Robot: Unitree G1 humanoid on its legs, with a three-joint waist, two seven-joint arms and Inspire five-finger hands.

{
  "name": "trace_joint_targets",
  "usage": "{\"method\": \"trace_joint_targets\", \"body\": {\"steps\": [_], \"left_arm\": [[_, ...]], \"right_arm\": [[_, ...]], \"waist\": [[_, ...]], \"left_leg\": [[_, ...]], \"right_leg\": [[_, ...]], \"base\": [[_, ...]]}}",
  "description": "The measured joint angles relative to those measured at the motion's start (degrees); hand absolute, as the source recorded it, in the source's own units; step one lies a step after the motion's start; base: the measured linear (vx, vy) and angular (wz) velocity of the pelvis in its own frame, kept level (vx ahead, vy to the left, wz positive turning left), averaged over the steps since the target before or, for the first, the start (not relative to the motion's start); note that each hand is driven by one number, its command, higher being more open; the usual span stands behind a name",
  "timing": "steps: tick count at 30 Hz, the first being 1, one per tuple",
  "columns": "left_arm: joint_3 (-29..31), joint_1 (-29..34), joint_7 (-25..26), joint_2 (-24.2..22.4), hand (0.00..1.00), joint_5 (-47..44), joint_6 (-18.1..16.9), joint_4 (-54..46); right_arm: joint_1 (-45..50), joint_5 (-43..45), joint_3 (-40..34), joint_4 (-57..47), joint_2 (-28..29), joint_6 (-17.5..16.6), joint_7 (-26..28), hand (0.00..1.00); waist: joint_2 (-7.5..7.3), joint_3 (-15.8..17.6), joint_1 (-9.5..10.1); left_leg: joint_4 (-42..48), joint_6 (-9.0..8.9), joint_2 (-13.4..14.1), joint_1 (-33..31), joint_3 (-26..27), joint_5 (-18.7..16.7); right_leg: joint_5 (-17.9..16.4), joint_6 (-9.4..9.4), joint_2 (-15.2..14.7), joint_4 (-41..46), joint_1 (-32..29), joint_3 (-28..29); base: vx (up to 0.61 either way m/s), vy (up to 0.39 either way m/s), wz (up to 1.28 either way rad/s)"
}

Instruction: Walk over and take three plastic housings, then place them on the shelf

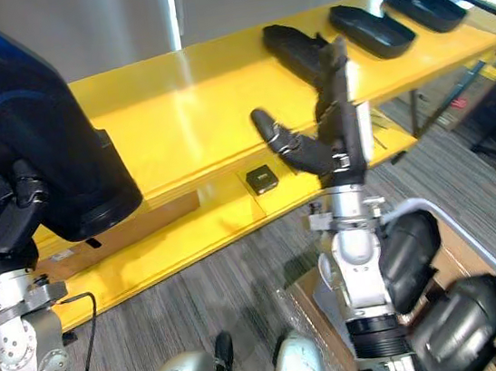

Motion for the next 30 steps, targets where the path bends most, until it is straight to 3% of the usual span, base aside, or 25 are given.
{"method": "trace_joint_targets", "body": {"steps": [2, 5, 6, 7, 9, 12, 14, 15, 16, 17, 18, 19, 21, 24, 30], "left_arm": [[-0.8, 0.1, -0.2, -0.1, 0.0, 1.1, 0.0, -0.3], [-0.3, 0.6, -0.7, 0.0, 0.0, 1.5, 0.0, -1.5], [0.2, 2.1, -0.7, -0.8, 0.0, 1.5, 0.2, -1.2], [0.3, 2.9, -0.6, -1.0, 0.0, 1.5, 0.3, -1.2], [0.5, 3.5, -1.1, -1.0, 0.0, 1.5, 0.3, -1.2], [-0.1, 2.5, -3.3, -0.9, 0.0, 1.5, 0.4, -0.8], [-1.7, 0.0, -5.4, -0.9, 0.0, 1.5, 0.3, -0.7], [-3.1, -1.2, -6.0, -0.9, 0.0, 1.5, 0.3, -0.7], [-3.7, -1.5, -6.1, -1.0, 0.0, 1.6, 0.3, -0.7], [-4.6, -1.6, -6.3, -1.0, 0.0, 1.8, 0.2, -0.7], [-5.4, -2.0, -6.7, -0.4, 0.0, 1.8, 0.3, -0.4], [-5.5, -2.0, -6.9, -0.2, 0.0, 1.7, 0.3, -0.7], [-5.5, -3.4, -8.4, 1.5, 0.0, 1.5, 0.6, -0.8], [-5.3, -3.7, -10.1, 2.7, 0.0, 0.2, 3.8, -1.1], [-8.9, -3.8, -13.4, 3.0, 0.0, -4.7, 10.7, -2.1]], "right_arm": [[-0.3, -0.3, -0.7, 0.0, -0.7, 0.0, -0.4, 1.0], [-1.4, 0.0, -1.5, 0.1, -1.9, 0.0, 0.4, 1.0], [-1.7, 1.9, -1.7, 0.2, -3.3, 0.0, 2.6, 1.0], [-1.5, 3.1, -1.7, 0.4, -3.4, 0.0, 3.9, 1.0], [-1.0, 8.6, -3.3, 1.3, -4.4, 0.3, 8.3, 1.0], [0.1, 13.9, -6.8, 1.5, -4.3, 1.3, 12.2, 1.0], [1.8, 15.0, -10.6, 1.5, -4.2, 1.7, 13.4, 1.0], [2.7, 14.9, -11.8, 1.5, -4.2, 2.2, 13.3, 1.0], [3.2, 14.9, -12.2, 1.5, -4.3, 2.6, 13.3, 1.0], [3.9, 14.9, -12.7, 1.5, -4.5, 3.4, 13.2, 1.0], [5.6, 14.8, -12.3, 1.6, -3.1, 4.1, 13.0, 1.0], [6.3, 14.9, -12.2, 1.6, -2.5, 4.2, 13.1, 1.0], [8.5, 15.5, -11.9, 1.6, -0.7, 5.0, 13.3, 1.0], [9.1, 15.5, -11.5, 1.2, 0.9, 5.1, 13.6, 1.0], [11.5, 15.5, -11.4, -1.6, 0.9, 7.1, 16.1, 1.0]], "waist": [[-0.46, -0.4, -0.4], [-1.15, -1.2, -0.23], [0.76, -1.3, -0.04], [1.53, -1.8, -0.06], [2.72, -2.2, -0.66], [2.18, -2.4, -1.11], [2.39, -2.6, -3.14], [3.49, -3.3, -3.47], [4.44, -3.9, -3.53], [5.83, -4.8, -3.81], [5.28, -5.1, -4.01], [4.88, -5.0, -4.18], [2.06, -4.8, -5.48], [0.08, -5.1, -5.74], [-0.15, -5.0, -6.88]], "left_leg": [[0.2, -1.01, -0.5, 2.4, -0.1, -1.4], [4.2, -1.05, -0.3, 2.9, 0.2, -6.9], [10.4, -2.6, 1.7, 2.3, 1.7, -11.8], [13.5, -3.93, 2.9, 1.4, 3.0, -13.1], [26.9, -6.82, 7.9, -3.5, 10.0, -13.6], [29.6, -6.46, 13.7, -5.5, 16.7, -15.8], [22.6, -7.88, 19.0, -6.7, 19.6, -15.1], [16.1, -9.41, 20.5, -6.7, 19.1, -11.2], [12.9, -9.42, 21.0, -6.1, 18.8, -7.8], [9.2, -11.39, 21.8, -5.4, 18.4, -1.7], [7.9, -11.25, 19.7, -3.5, 19.4, -2.0], [6.5, -11.14, 18.6, -2.5, 19.9, -2.0], [3.7, -9.66, 15.8, -1.8, 20.8, -1.0], [2.8, -9.55, 15.2, -1.5, 21.4, -0.9], [0.8, -9.7, 15.2, 0.2, 23.1, -0.7]], "right_leg": [[3.0, -1.45, 0.0, -1.6, 1.2, 0.3], [7.0, -4.76, 1.8, -3.9, 3.8, -1.1], [7.4, -4.97, 3.9, -4.9, 6.6, -2.0], [7.1, -5.31, 4.9, -5.8, 7.5, -2.2], [7.7, -6.05, 7.8, -11.2, 12.3, -3.4], [7.9, -6.26, 7.3, -15.2, 16.9, -4.6], [8.4, -5.53, 5.4, -17.9, 20.1, -6.9], [8.7, -4.98, 5.0, -18.1, 20.1, -7.3], [8.6, -4.27, 4.9, -18.0, 20.1, -7.2], [8.3, -2.7, 5.0, -17.9, 20.1, -6.6], [8.5, -1.29, 2.9, -17.5, 20.2, -5.6], [8.5, -1.16, 2.0, -17.2, 20.1, -5.8], [9.0, -0.41, -0.5, -17.3, 19.4, -5.8], [9.7, 0.47, -0.9, -17.4, 19.0, -5.7], [9.8, 0.36, -0.6, -17.5, 19.1, -4.1]], "base": [[0.34, -0.08, 0.81], [0.3, -0.136, 0.52], [0.3, -0.177, 0.12], [0.35, -0.175, -0.01], [0.32, -0.096, 0.05], [0.24, -0.077, 0.18], [0.23, 0.043, 0.44], [0.21, 0.162, 0.18], [0.14, 0.198, -0.14], [0.17, 0.245, -0.3], [0.15, 0.237, -0.32], [0.16, 0.304, -0.19], [0.08, 0.217, 0.04], [0.04, 0.088, -0.06], [-0.01, 0.013, -0.12]]}}
